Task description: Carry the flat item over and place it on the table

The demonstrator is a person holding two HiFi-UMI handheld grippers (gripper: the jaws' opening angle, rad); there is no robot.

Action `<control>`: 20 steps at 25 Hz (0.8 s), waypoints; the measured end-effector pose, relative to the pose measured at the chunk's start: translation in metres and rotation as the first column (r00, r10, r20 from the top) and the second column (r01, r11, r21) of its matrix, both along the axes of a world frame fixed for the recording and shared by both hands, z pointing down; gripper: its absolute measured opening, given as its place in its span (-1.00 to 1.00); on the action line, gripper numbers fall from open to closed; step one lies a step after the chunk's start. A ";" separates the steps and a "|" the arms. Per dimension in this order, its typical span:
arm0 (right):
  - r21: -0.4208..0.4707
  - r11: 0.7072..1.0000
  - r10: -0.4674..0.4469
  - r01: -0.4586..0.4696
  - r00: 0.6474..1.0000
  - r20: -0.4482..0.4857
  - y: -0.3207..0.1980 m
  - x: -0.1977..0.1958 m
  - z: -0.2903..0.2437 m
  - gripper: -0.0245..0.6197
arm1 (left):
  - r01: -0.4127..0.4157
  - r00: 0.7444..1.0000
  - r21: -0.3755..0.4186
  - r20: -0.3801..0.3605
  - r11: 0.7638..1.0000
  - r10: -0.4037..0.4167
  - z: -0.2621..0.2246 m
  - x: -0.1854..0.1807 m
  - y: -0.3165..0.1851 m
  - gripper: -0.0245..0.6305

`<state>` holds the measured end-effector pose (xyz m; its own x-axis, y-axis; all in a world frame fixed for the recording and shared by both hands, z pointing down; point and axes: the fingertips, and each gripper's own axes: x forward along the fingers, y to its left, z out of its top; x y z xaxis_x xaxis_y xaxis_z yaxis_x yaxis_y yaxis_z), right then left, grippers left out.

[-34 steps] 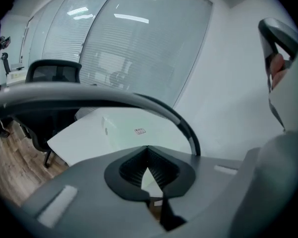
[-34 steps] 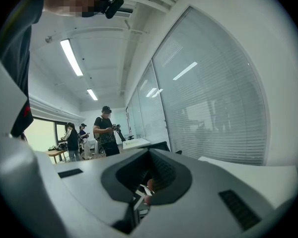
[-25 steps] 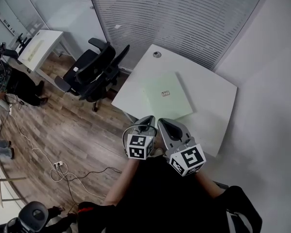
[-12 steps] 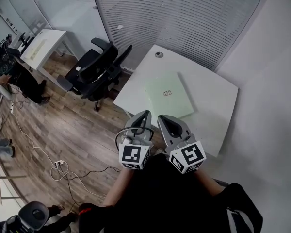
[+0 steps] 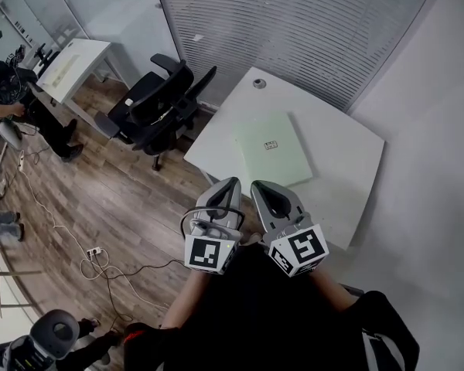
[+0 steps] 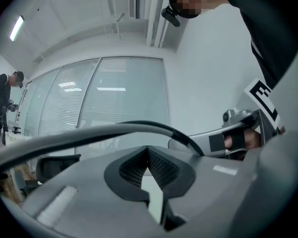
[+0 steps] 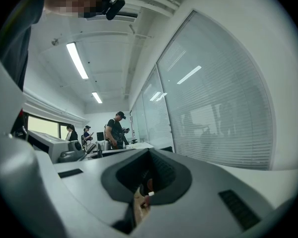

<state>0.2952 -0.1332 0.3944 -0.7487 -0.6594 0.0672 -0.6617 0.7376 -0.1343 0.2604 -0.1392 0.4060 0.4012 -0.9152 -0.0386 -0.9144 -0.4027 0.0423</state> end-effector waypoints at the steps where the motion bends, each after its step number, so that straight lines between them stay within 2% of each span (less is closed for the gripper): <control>1: -0.002 1.000 -0.001 0.001 1.000 0.000 -0.001 0.000 0.001 -0.93 | 0.000 1.000 -0.015 -0.005 1.000 0.000 0.003 0.001 0.000 -0.91; 5: -0.013 1.000 0.002 -0.002 1.000 0.002 -0.002 0.004 0.005 -0.93 | 0.012 1.000 -0.041 -0.011 0.999 -0.013 0.010 0.001 -0.001 -0.91; 10: -0.018 1.000 0.001 0.000 1.000 0.005 -0.004 0.008 0.009 -0.93 | 0.033 0.999 -0.034 -0.006 0.999 -0.034 0.008 0.001 -0.002 -0.91; 15: -0.009 1.000 -0.022 0.022 1.000 -0.002 -0.005 0.007 0.003 -0.93 | 0.055 0.999 0.015 -0.001 0.998 -0.055 -0.002 -0.001 -0.005 -0.91; 18: -0.013 0.999 -0.043 0.043 0.999 0.011 -0.004 0.004 0.002 -0.93 | 0.079 0.997 -0.029 -0.004 0.996 -0.080 0.002 -0.003 -0.001 -0.91; 20: -0.010 0.998 -0.060 0.060 0.998 0.014 -0.004 -0.001 0.002 -0.93 | 0.103 0.995 -0.031 0.001 0.994 -0.103 0.002 -0.010 0.001 -0.91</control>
